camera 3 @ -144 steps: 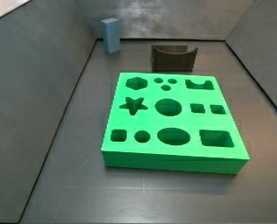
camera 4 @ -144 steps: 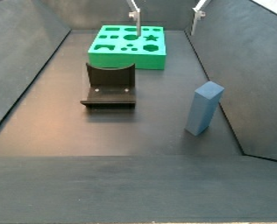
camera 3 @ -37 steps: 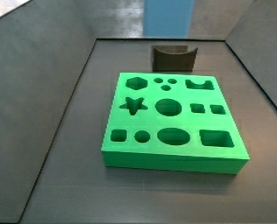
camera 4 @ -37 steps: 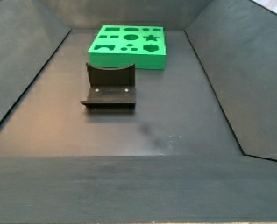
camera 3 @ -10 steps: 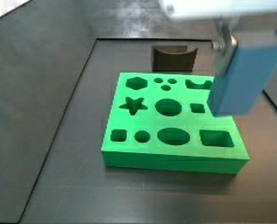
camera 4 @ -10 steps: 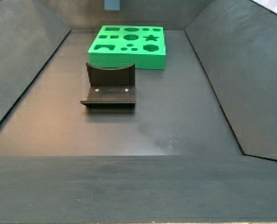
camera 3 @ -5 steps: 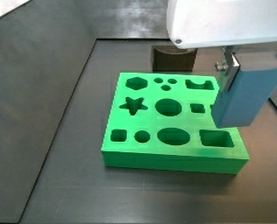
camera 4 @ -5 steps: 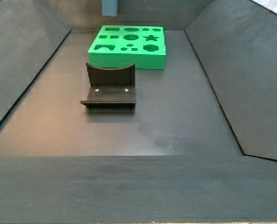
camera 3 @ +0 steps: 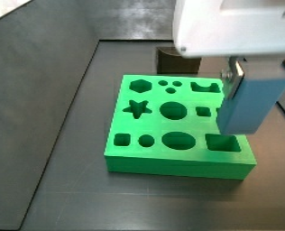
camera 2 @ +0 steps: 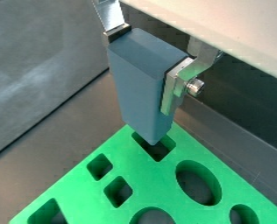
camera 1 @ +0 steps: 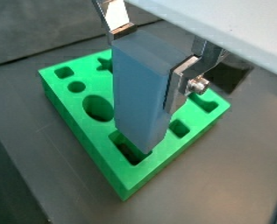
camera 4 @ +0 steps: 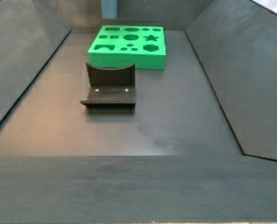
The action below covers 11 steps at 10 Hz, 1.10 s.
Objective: Pick up the rectangle object. Move up. Move to above the board. Insert the rectangle object.
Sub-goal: Insert the rectangle object.
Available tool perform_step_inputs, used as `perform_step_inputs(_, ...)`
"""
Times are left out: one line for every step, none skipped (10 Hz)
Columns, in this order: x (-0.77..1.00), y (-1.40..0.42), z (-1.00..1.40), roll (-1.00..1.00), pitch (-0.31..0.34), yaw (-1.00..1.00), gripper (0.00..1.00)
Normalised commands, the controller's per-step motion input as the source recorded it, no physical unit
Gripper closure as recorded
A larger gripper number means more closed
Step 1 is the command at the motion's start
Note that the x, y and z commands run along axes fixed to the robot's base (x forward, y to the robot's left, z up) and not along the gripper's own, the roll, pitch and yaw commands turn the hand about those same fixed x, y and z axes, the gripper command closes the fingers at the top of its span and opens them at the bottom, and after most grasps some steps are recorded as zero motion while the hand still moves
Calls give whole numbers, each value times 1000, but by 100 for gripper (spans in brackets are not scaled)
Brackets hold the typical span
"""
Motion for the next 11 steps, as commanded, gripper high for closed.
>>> perform_step_inputs(131,-109,-451,99,56,-217,100)
perform_step_inputs(49,-51,-371,81,34,-231,100)
perform_step_inputs(0,0,-80,96,50,-100,100)
perform_step_inputs(0,20,-89,79,41,-60,100)
perform_step_inputs(-31,120,-40,40,50,-131,100)
perform_step_inputs(-26,97,-9,0,27,-163,100)
perform_step_inputs(-37,94,-20,0,26,-171,100)
perform_step_inputs(0,40,-29,0,23,-140,100)
perform_step_inputs(0,0,-11,0,26,-131,100)
perform_step_inputs(0,0,-37,0,14,-97,100)
perform_step_inputs(17,0,-20,0,0,0,100)
